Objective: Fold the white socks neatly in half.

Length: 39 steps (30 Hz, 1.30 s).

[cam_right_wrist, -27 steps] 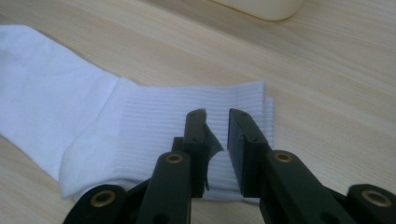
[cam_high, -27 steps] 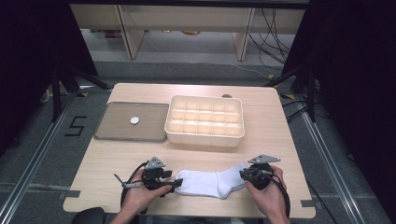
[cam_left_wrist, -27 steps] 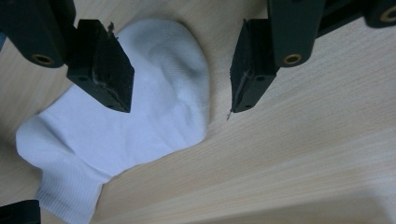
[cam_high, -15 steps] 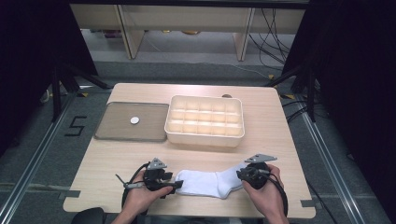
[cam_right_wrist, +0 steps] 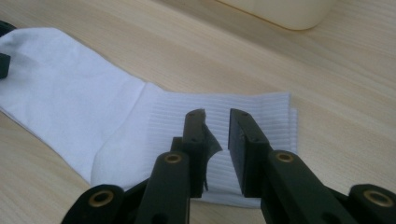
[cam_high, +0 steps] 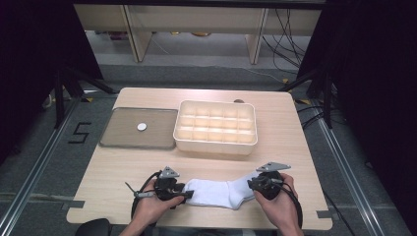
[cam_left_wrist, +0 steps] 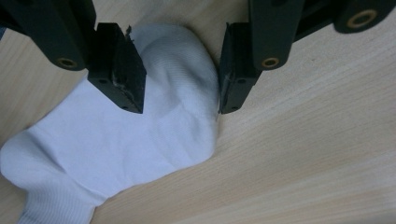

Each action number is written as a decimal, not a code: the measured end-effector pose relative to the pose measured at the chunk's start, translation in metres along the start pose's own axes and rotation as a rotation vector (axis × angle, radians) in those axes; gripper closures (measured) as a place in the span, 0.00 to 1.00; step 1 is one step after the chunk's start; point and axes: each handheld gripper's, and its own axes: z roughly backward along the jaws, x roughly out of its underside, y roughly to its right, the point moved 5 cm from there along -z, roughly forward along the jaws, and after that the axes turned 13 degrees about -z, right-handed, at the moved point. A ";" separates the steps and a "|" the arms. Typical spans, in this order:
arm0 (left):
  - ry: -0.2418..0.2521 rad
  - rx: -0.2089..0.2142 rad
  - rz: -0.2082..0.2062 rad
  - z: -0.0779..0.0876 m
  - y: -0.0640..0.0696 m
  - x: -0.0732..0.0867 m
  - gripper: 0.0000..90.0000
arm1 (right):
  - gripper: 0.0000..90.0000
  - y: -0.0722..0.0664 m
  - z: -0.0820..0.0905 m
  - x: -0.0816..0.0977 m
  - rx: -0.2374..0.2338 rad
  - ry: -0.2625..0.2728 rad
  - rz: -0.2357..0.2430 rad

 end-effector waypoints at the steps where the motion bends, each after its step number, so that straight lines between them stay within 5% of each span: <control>1: 0.002 0.008 -0.004 0.000 0.000 0.000 0.58 | 0.85 -0.001 0.000 0.000 0.003 0.005 0.000; 15: -0.022 -0.038 -0.087 -0.003 0.003 -0.002 0.75 | 0.85 -0.008 0.000 -0.004 -0.004 -0.002 0.012; 20: 0.002 -0.024 -0.083 -0.004 0.003 0.000 0.89 | 0.85 -0.011 -0.002 -0.003 -0.012 -0.007 0.023; 30: 0.028 0.034 -0.017 0.000 0.001 -0.002 0.92 | 0.89 -0.023 -0.007 -0.004 -0.039 -0.007 0.064; 39: 0.072 0.070 0.002 0.012 0.006 -0.010 0.92 | 1.00 -0.056 -0.024 -0.005 -0.153 -0.092 0.067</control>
